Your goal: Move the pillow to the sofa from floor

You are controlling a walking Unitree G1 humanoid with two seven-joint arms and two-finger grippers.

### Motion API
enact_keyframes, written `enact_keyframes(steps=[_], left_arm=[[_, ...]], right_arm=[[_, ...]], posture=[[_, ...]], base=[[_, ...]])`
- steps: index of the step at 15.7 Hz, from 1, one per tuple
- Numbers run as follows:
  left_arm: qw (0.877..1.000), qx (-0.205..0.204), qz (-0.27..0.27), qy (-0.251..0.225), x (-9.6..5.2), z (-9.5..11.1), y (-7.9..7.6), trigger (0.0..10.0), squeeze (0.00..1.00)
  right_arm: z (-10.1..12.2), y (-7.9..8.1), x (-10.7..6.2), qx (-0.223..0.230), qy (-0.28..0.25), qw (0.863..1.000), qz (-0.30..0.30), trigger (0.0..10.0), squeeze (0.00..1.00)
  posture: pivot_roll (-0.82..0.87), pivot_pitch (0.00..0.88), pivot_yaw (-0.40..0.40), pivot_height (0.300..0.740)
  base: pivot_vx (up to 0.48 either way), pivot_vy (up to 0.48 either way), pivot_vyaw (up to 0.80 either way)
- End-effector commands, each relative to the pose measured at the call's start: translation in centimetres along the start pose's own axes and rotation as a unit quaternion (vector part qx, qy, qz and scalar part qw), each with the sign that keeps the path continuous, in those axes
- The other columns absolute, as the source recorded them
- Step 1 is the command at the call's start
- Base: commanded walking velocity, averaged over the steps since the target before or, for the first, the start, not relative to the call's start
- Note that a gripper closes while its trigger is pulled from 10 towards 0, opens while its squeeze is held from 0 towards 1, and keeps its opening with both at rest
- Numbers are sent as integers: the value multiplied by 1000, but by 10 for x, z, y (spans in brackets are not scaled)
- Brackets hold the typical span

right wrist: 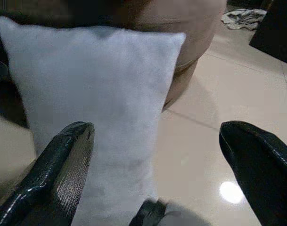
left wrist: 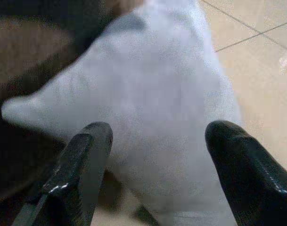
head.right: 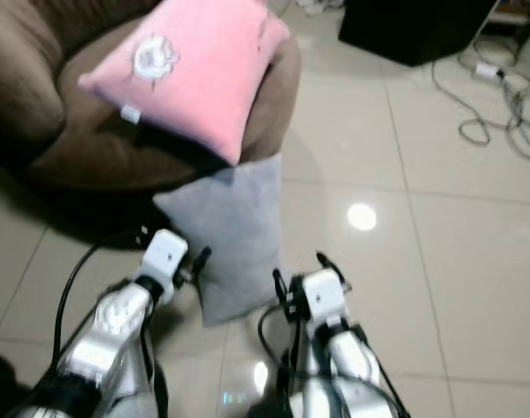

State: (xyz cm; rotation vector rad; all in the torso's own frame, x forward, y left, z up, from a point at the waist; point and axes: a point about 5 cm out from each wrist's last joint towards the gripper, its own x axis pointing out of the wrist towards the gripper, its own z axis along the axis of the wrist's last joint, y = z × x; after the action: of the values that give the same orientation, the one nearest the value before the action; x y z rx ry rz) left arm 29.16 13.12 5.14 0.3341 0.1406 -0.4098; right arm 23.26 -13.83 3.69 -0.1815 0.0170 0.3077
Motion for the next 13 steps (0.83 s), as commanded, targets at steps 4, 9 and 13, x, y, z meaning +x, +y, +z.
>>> enact_keyframes(steps=[4, 9, 13], left_arm=[[1000, -1, -1, 0, -1, -1, -3, 10000, 0], [1000, 3, 11, 6, -2, -2, -1, 10000, 0], [1000, -6, 19, 11, -2, -4, 1, 10000, 0]], right_arm=[[7, -1, -4, -4, -6, 1000, 2, 10000, 0], [18, 1, -7, -2, -12, 1000, 2, 10000, 0], [22, 3, -5, -2, -10, 1000, 2, 10000, 0]], posture=[[10, 207, -40, 429], [8, 217, -35, 429], [6, 220, -33, 429]], base=[[465, 0, 0], [184, 0, 0], [0, 0, 0]])
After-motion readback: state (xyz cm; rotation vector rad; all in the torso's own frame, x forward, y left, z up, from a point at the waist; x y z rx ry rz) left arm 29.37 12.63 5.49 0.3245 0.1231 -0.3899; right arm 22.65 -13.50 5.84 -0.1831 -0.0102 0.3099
